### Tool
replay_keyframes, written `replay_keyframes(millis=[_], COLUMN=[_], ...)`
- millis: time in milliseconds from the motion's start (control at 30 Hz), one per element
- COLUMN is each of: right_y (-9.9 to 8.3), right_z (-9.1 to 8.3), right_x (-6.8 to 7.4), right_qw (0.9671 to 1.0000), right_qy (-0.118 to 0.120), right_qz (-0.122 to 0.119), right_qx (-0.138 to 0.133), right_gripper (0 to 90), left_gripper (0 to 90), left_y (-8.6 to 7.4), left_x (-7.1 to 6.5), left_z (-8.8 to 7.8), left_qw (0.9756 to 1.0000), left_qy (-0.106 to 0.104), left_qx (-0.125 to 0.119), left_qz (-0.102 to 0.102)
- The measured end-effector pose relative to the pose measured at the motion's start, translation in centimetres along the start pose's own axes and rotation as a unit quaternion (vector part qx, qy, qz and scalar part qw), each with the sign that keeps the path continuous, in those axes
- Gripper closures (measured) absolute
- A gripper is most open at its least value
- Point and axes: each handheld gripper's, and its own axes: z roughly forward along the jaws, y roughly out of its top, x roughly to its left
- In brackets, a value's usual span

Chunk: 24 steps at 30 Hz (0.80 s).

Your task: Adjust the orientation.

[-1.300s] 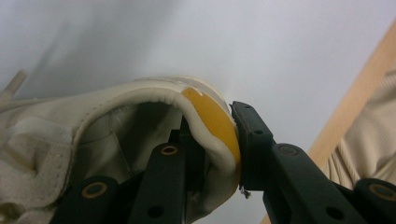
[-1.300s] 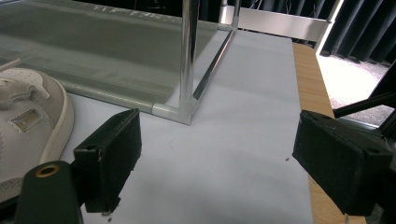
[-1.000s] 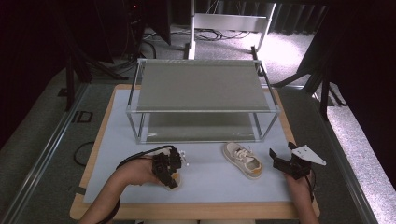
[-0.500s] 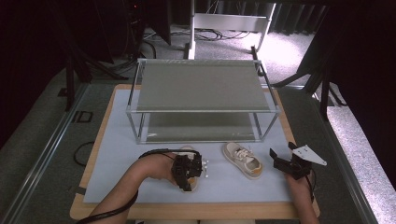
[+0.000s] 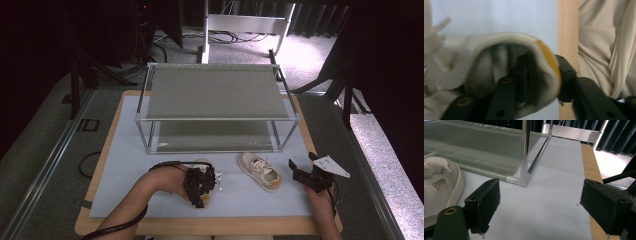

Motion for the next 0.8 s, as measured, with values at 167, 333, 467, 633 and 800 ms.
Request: replay_keyframes(millis=[167,333,467,633,800], right_y=[0.0,0.0,0.3,0.5,0.4], right_z=[0.0,-0.1,0.6,1.1,0.9], right_x=[0.0,-0.1,-0.3,-0.6,-0.5], right_qw=[1.0000,1.0000,0.9987,0.9947,0.9875], right_qy=[-0.001,0.003,0.040,0.078,0.121], right_qz=[-0.001,0.000,-0.001,0.006,-0.018], right_qx=[0.000,-0.004,0.032,0.067,0.099], right_gripper=[15.8,15.7,12.7,12.5,11.8], left_gripper=[59.0,56.6,56.4,56.1,56.1], left_y=[-0.2,-0.9,-0.8,-0.6,-0.6], left_x=[-0.5,-0.7,-0.7,-0.7,-0.7], left_z=[0.0,0.1,0.1,0.0,0.0], left_qw=[0.9996,0.9986,0.9986,0.9990,0.9990], left_qy=[0.026,0.036,0.037,0.035,0.036], left_qx=[-0.010,-0.031,-0.032,-0.019,-0.018], left_qz=[-0.009,-0.022,-0.021,-0.020,-0.020])
